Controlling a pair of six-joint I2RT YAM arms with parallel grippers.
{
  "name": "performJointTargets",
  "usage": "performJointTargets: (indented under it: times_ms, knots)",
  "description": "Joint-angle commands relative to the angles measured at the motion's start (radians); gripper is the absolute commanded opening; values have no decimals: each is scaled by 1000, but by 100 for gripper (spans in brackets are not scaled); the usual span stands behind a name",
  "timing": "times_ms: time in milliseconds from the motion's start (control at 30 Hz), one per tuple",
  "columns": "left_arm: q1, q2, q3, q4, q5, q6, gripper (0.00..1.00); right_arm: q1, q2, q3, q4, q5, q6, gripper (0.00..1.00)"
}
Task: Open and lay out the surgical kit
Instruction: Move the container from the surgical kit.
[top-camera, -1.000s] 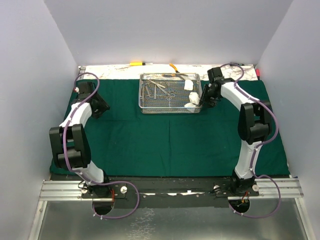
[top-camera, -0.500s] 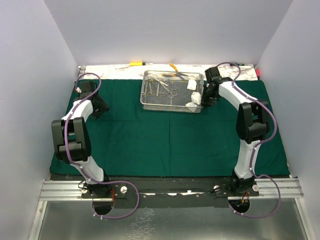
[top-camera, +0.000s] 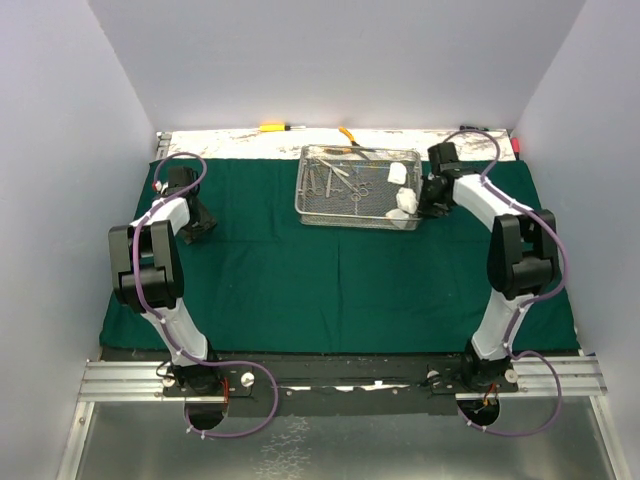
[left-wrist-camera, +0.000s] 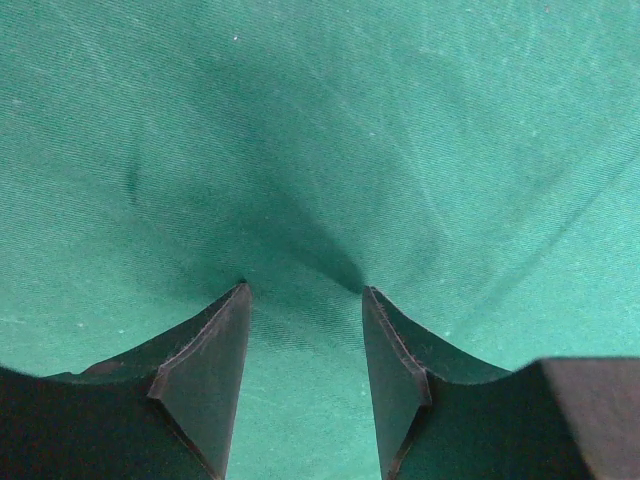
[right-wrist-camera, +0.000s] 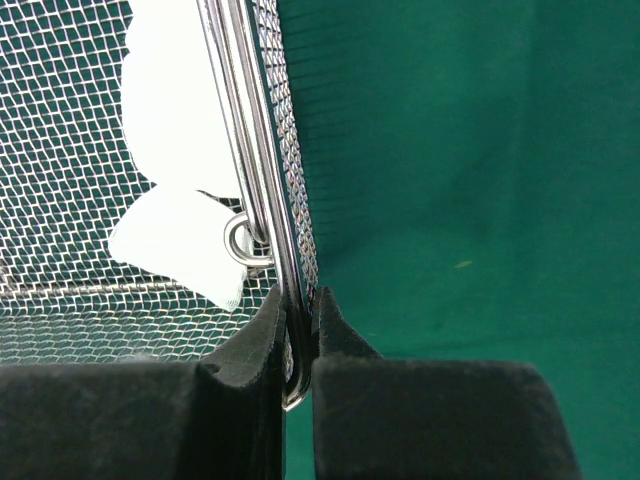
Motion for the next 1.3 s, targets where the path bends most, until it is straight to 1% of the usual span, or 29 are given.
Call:
performJointTargets:
  times_ms: [0,100,233,333,400,533,633,733,900,1067,1267]
  knots:
    - [0,24,27,-24,-60,20,50,-109,-115,-79,164,-31,-162,1]
    - [4,31,37,-33,-68,24,50,-180,-147,-119,202,-107,-233,1]
    - [11,40,45,-45,-65,29,50,-264,-168,-135,212,-202,-313,1]
    - [21,47,50,-50,-63,33,50,-290,-175,-141,215,-215,-360,0]
    - [30,51,52,-57,-65,29,50,-307,-175,-144,215,-221,-364,1]
    - [41,51,47,-59,-55,21,50,-326,-172,-159,219,-237,-437,1]
    - [54,55,54,-60,-42,28,50,-333,-152,-149,198,-234,-469,1]
    - [73,55,68,-62,-7,33,50,-338,-140,-140,182,-232,-454,1]
    - [91,56,84,-66,16,28,50,-340,-158,-161,184,-139,-421,0]
    - [104,68,85,-80,17,17,51,-340,-167,-159,184,-88,-411,0]
    - [134,66,79,-86,33,9,51,-340,-157,-154,174,-85,-405,1]
